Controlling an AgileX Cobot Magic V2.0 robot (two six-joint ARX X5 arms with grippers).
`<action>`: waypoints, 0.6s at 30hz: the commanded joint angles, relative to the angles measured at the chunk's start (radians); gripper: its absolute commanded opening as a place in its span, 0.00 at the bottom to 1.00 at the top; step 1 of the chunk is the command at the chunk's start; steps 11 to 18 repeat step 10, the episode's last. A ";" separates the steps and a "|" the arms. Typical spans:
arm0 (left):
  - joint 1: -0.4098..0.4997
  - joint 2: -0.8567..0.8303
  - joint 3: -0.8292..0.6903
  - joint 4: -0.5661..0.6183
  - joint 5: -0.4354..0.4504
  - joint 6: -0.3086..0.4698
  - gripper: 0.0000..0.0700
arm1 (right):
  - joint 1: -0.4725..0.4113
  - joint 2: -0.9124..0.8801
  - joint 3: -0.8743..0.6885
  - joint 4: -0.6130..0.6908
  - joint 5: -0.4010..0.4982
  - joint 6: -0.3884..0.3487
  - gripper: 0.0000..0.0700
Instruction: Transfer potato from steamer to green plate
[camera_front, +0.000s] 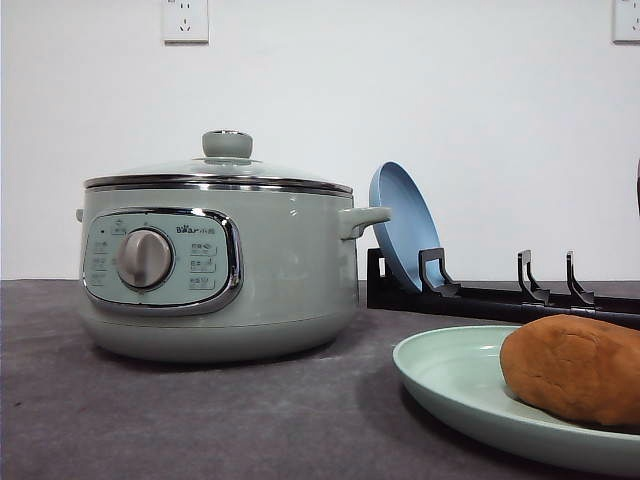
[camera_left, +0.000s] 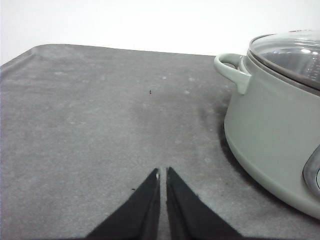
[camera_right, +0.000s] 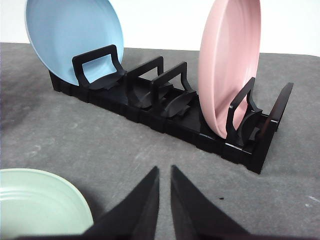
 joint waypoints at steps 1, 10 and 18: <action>-0.002 -0.001 -0.020 -0.006 -0.005 0.004 0.04 | 0.000 -0.003 -0.006 0.010 0.001 -0.003 0.04; -0.002 -0.001 -0.020 -0.006 -0.005 0.005 0.04 | 0.000 -0.003 -0.006 0.010 0.001 -0.003 0.04; -0.002 -0.001 -0.020 -0.006 -0.005 0.005 0.04 | 0.000 -0.003 -0.006 0.010 0.001 -0.003 0.04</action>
